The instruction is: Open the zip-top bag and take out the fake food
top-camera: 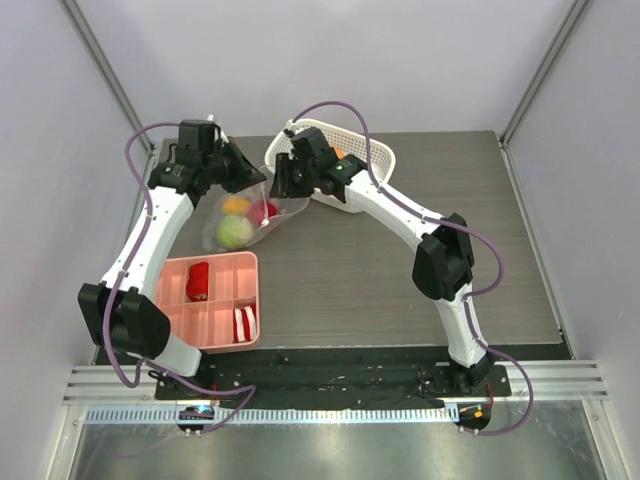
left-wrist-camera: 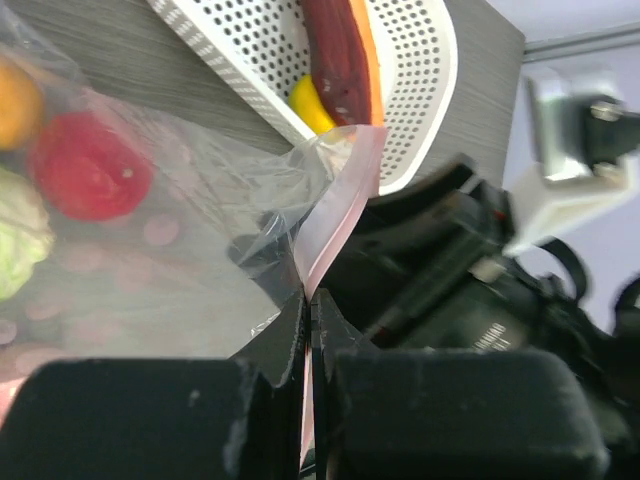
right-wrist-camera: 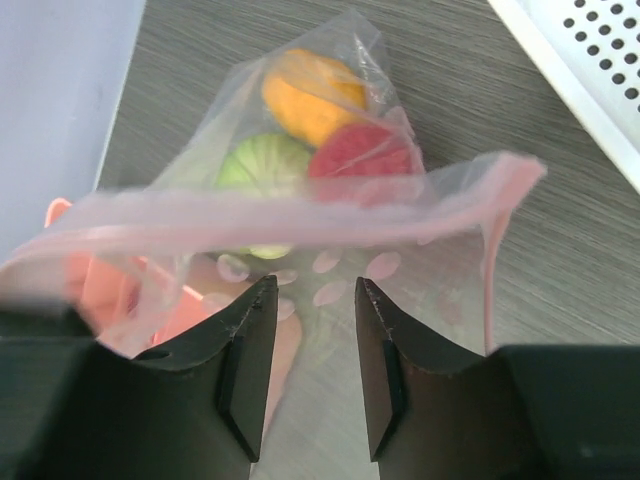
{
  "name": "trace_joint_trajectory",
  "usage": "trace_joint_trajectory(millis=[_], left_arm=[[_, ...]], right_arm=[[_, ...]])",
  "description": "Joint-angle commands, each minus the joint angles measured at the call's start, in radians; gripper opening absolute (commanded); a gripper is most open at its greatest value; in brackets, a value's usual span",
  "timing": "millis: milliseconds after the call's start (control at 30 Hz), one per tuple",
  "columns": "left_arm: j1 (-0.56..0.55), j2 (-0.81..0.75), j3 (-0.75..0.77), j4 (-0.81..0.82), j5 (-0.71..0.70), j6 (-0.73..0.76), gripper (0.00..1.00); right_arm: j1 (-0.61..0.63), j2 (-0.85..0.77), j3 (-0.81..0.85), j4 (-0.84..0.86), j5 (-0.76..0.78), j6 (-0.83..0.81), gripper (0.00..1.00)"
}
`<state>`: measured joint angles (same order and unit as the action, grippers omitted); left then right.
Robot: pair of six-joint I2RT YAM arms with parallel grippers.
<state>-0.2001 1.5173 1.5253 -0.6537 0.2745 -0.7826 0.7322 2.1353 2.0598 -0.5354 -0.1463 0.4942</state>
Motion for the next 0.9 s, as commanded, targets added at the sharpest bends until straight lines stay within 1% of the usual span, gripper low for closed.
trace_joint_trajectory(millis=[0, 167, 267, 333, 400, 500, 600, 767, 833, 867], left_arm=[[-0.016, -0.043, 0.062, 0.016, 0.041, -0.029, 0.0], [-0.036, -0.075, 0.045, 0.022, 0.054, -0.052, 0.0], [-0.038, -0.098, 0.035, 0.014, 0.037, -0.04, 0.0], [-0.035, -0.106, 0.023, 0.0, 0.006, -0.027, 0.0], [-0.024, -0.12, -0.011, -0.001, 0.008, -0.038, 0.0], [0.001, -0.141, -0.059, 0.006, 0.011, -0.046, 0.0], [0.034, -0.164, -0.094, 0.002, -0.015, -0.023, 0.0], [0.051, -0.174, -0.135, 0.009, -0.001, 0.002, 0.0], [0.051, -0.184, -0.172, 0.023, 0.0, 0.003, 0.0], [0.051, -0.189, -0.185, 0.028, -0.009, 0.005, 0.0]], right_arm=[[0.009, -0.011, 0.051, 0.049, 0.043, -0.014, 0.43], [0.022, -0.012, 0.036, 0.04, 0.085, -0.002, 0.47], [0.036, -0.005, 0.031, 0.04, 0.109, 0.0, 0.51], [0.036, 0.005, 0.034, 0.044, 0.123, 0.015, 0.57], [0.038, 0.024, 0.034, 0.054, 0.122, 0.044, 0.65], [0.038, 0.066, 0.036, 0.069, 0.102, 0.066, 0.7], [0.039, 0.098, 0.028, 0.089, 0.1, 0.078, 0.73], [0.042, 0.112, -0.05, 0.225, 0.094, 0.102, 0.78], [0.045, 0.129, -0.087, 0.255, 0.103, 0.121, 0.78], [0.047, 0.132, -0.102, 0.299, 0.102, 0.124, 0.79]])
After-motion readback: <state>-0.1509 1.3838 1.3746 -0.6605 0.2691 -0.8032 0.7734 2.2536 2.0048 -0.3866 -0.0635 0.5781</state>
